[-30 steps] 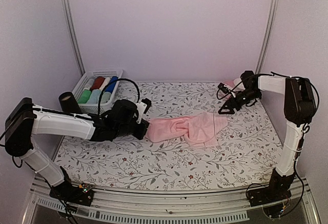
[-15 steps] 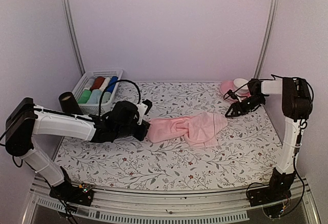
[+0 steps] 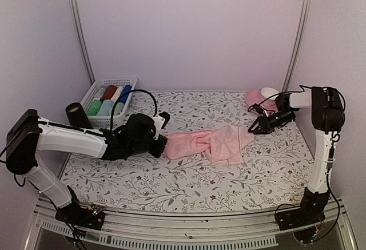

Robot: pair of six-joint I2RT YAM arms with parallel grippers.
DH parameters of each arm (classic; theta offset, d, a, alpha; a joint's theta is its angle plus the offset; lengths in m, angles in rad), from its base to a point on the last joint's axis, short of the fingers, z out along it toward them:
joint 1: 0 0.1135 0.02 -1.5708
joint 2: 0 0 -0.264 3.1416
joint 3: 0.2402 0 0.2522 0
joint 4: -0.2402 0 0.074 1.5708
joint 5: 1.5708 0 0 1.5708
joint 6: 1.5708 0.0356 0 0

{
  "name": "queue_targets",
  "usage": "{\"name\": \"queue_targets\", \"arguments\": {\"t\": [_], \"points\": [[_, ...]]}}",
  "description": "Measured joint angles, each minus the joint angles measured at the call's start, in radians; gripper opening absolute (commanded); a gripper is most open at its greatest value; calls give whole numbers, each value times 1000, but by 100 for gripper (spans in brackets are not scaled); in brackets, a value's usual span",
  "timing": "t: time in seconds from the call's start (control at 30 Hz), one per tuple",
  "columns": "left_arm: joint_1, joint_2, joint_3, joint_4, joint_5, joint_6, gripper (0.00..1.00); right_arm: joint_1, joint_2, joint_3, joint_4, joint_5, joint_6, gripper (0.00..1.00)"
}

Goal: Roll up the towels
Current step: Pick up the towel from the center of the board.

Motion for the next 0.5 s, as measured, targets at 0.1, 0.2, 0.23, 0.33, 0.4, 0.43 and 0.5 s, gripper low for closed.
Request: {"name": "queue_targets", "arguments": {"t": [0.1,0.2,0.23,0.33,0.4,0.43,0.5], "points": [[-2,0,-1,4,-8,1,0,-2,0,-18,-5,-37,10,71],[-4,0,-5,13,-18,5,0,-8,-1,-43,0,-82,26,72],[-5,0,-8,16,-21,7,0,-11,-1,-49,3,-96,32,72],[-6,0,-14,18,-33,15,0,-16,0,-59,10,-121,53,72],[-7,0,-14,18,-39,19,0,-20,0,-63,10,-138,64,72],[-7,0,-14,18,-41,21,0,-21,0,-67,11,-147,69,72],[-8,0,-14,19,-43,24,0,-22,0,-72,12,-176,76,73]]}}
